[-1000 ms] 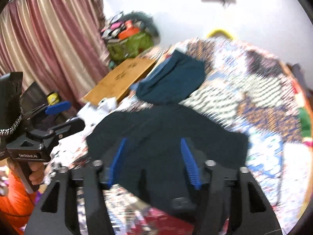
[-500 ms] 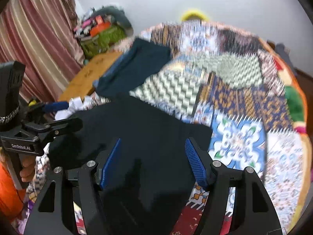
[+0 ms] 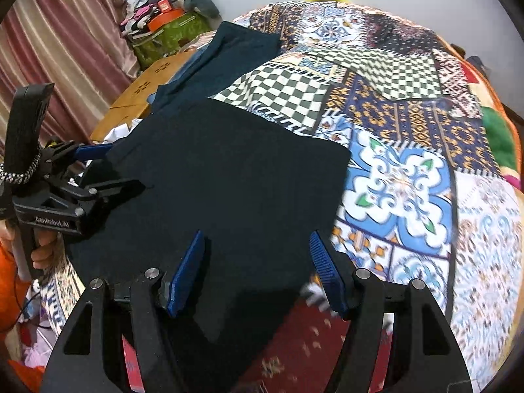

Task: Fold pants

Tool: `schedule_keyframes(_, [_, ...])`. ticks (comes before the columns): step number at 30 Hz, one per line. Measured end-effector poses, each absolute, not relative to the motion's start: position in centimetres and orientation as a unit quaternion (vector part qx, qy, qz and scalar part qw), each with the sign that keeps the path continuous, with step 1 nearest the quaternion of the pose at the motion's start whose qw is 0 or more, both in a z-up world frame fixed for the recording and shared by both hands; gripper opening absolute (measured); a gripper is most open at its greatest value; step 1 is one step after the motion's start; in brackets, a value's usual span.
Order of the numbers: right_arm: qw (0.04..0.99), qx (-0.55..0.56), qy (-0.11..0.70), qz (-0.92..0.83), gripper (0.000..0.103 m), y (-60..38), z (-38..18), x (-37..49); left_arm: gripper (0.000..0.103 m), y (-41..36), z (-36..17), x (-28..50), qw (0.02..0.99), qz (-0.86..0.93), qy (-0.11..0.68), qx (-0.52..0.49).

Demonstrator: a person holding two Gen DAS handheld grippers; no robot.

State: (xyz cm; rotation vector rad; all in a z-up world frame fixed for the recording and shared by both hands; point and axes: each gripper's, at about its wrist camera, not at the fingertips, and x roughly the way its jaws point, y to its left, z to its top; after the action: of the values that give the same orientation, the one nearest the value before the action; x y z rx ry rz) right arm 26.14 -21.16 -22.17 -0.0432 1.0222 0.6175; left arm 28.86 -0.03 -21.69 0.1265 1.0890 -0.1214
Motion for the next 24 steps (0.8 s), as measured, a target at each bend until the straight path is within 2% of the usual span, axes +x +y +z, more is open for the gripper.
schedule_keyframes(15, [0.857,-0.042,0.460,0.227,0.067,-23.4,-20.6,22.1,0.101,2.1,-18.9,23.3,0.889,-0.003,0.453,0.064])
schedule_keyframes(24, [0.887,-0.059,0.395,0.233,0.068,-21.2,-16.5,21.4,0.101,9.4,-14.6,19.6,0.913,0.072,0.400,-0.035])
